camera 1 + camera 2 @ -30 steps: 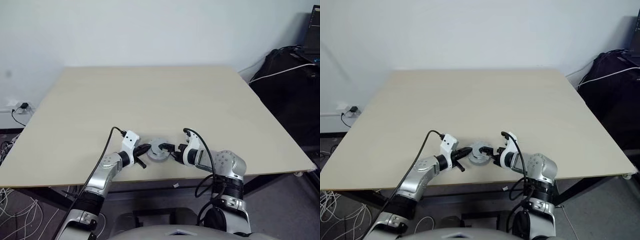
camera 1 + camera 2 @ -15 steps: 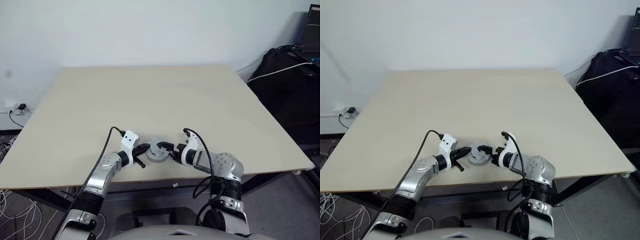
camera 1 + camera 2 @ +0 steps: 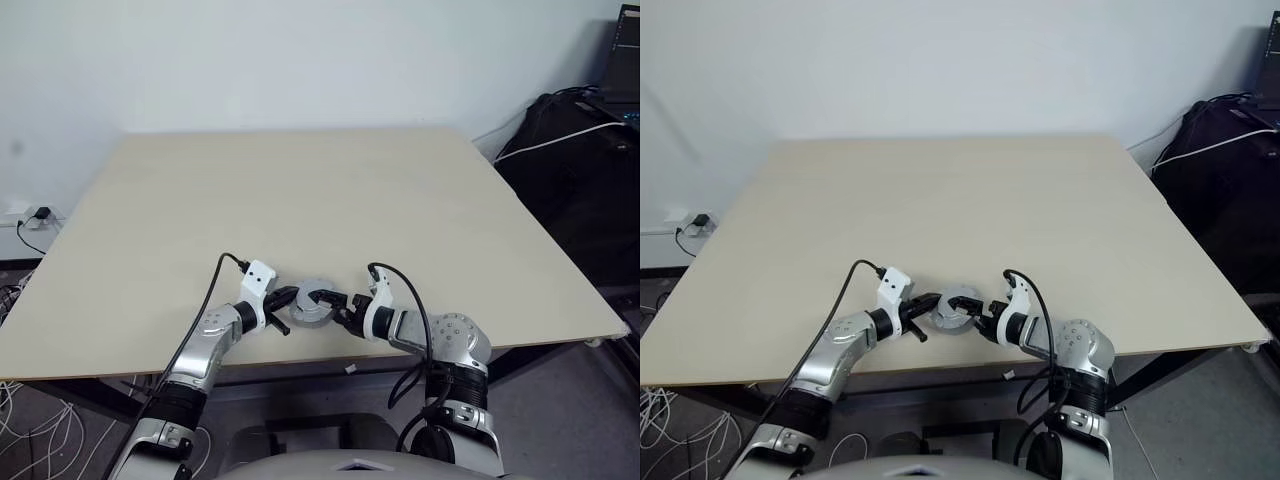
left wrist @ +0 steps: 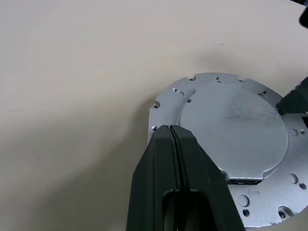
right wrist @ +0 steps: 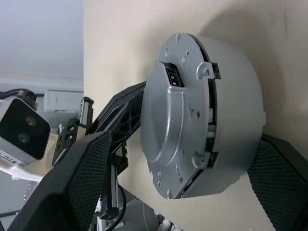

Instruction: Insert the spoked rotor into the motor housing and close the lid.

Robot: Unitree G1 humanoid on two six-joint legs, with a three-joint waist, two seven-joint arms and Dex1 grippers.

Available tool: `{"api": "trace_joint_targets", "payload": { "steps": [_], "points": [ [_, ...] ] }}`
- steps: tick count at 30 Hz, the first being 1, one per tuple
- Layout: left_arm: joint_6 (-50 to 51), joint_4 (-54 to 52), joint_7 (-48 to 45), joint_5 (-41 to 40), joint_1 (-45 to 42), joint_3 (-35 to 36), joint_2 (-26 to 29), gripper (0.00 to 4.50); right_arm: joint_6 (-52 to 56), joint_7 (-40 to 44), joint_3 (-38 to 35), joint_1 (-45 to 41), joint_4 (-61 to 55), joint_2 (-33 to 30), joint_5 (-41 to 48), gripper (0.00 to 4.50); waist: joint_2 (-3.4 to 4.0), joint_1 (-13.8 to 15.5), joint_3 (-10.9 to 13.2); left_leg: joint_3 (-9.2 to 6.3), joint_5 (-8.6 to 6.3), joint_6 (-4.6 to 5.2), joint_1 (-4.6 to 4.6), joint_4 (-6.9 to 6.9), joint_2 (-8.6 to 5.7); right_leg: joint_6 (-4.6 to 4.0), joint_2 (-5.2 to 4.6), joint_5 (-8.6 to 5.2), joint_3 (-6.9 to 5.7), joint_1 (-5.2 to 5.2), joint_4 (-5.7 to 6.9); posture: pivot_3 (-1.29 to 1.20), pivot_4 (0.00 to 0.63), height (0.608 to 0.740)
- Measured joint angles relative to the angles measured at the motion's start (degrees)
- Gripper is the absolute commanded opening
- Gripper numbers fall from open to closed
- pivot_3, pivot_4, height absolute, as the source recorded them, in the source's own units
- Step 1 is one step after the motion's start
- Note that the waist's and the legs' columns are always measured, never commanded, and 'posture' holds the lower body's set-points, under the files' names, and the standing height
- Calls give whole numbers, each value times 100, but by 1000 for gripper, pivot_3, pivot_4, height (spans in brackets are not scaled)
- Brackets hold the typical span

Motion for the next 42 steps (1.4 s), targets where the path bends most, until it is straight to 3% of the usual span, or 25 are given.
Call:
{"api": "trace_joint_targets", "payload": {
  "steps": [7,10,16,42],
  "points": [
    [-10,7,0,1,-2,0,0,0,-193,-17,9,-1,19,5,1,4480,6,9,5,0,0,1,-1,0,-1,1,0,0,0,0,-1,0,0,740],
    [-20,32,0,1,-14,5,1,0,-184,-42,12,0,19,5,6,3895,7,8,6,0,0,1,-1,0,-1,1,0,0,0,0,-1,0,0,740],
    [-89,109,4,9,-21,99,23,0,-125,-52,6,12,-4,0,70,2205,8,2,6,0,0,1,0,0,-1,1,0,0,0,0,-1,0,0,740],
    [-148,118,-12,7,-32,130,3,0,188,-81,75,91,-226,-60,234,2115,8,0,6,0,0,1,4,1,-1,1,0,1,1,4,1,0,0,740]
  ]
}}
